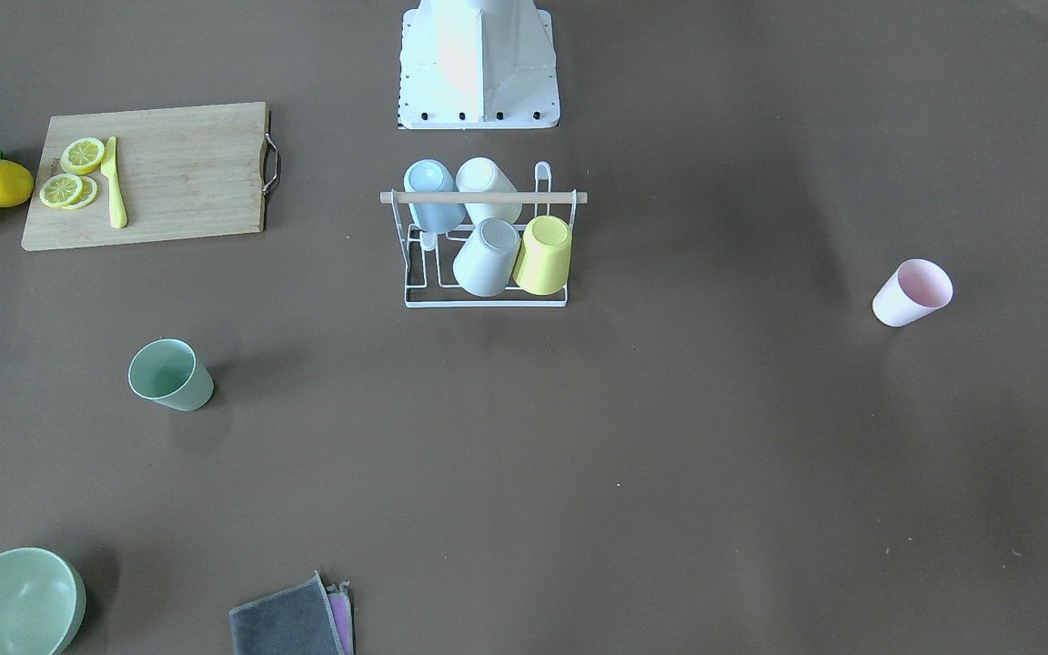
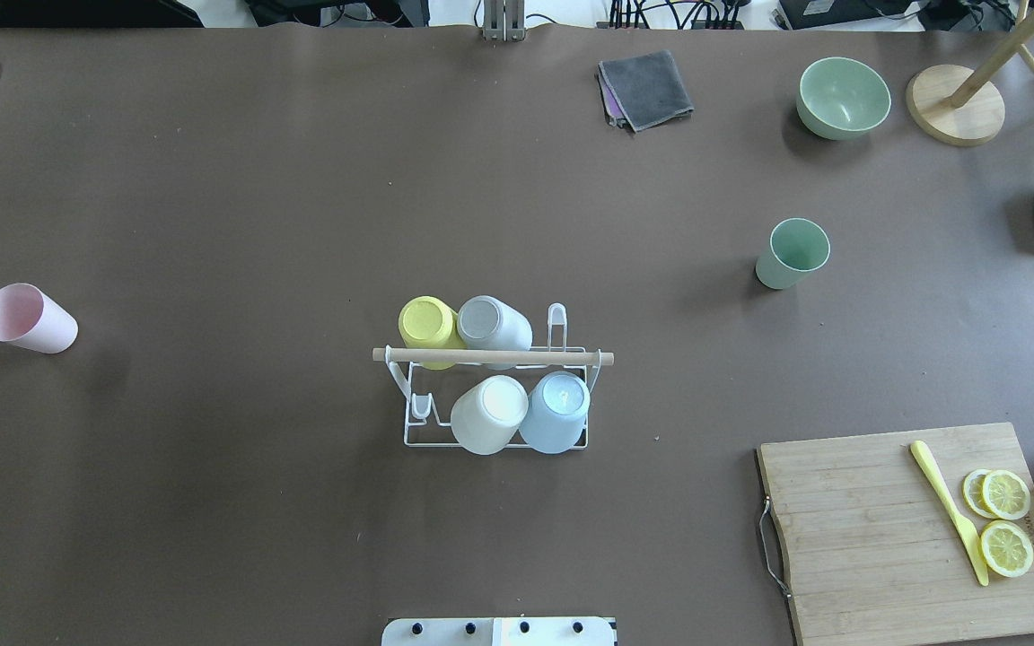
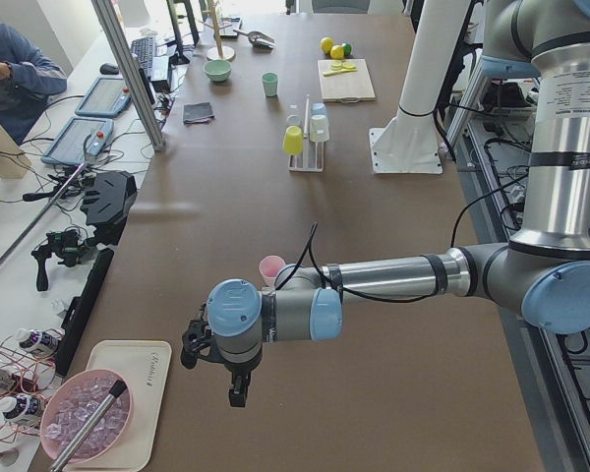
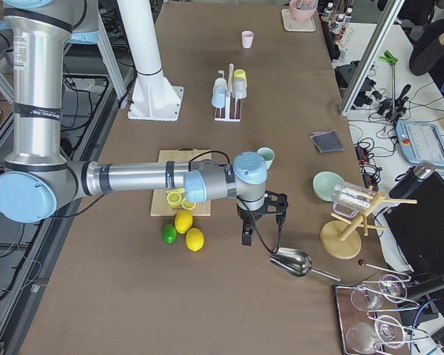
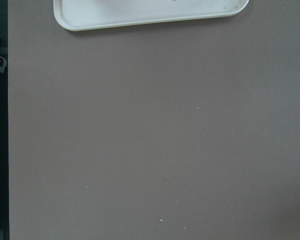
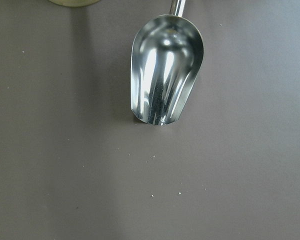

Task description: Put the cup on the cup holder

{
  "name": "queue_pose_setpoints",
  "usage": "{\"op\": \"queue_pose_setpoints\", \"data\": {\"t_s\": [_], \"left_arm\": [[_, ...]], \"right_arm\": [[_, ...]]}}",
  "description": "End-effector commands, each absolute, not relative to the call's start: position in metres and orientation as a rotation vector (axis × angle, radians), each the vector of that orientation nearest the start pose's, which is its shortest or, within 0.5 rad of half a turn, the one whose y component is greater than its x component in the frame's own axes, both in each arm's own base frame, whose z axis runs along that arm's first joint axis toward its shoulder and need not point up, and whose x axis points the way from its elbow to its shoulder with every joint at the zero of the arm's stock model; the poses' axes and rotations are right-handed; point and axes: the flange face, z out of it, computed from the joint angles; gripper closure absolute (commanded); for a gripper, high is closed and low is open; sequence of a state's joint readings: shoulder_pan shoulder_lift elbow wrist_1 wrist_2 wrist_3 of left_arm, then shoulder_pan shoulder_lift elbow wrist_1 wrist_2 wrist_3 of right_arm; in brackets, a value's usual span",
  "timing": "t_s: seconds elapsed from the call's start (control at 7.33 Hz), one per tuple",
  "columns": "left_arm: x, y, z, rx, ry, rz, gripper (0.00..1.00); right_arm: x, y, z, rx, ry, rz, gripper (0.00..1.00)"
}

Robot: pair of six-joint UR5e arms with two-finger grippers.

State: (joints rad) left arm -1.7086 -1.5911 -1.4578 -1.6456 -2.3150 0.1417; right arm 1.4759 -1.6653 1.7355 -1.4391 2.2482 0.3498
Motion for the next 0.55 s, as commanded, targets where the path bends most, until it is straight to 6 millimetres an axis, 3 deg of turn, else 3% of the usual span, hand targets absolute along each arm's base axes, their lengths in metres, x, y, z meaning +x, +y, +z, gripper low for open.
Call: {"op": "queue_pose_setpoints", "data": {"t_s": [0.0,0.41], "left_arm": [[-0.098,-0.51,0.681,0.055,0.745,-0.018,0.02],[-0.091,-0.501,0.686,0.038,0.775,-0.014,0.02]], "right_arm": [[0.027,-0.468,0.614,0.045,-0.702,0.175,0.0],[0.028,-0.466,0.617,0.043,-0.698,0.177,0.0]]}}
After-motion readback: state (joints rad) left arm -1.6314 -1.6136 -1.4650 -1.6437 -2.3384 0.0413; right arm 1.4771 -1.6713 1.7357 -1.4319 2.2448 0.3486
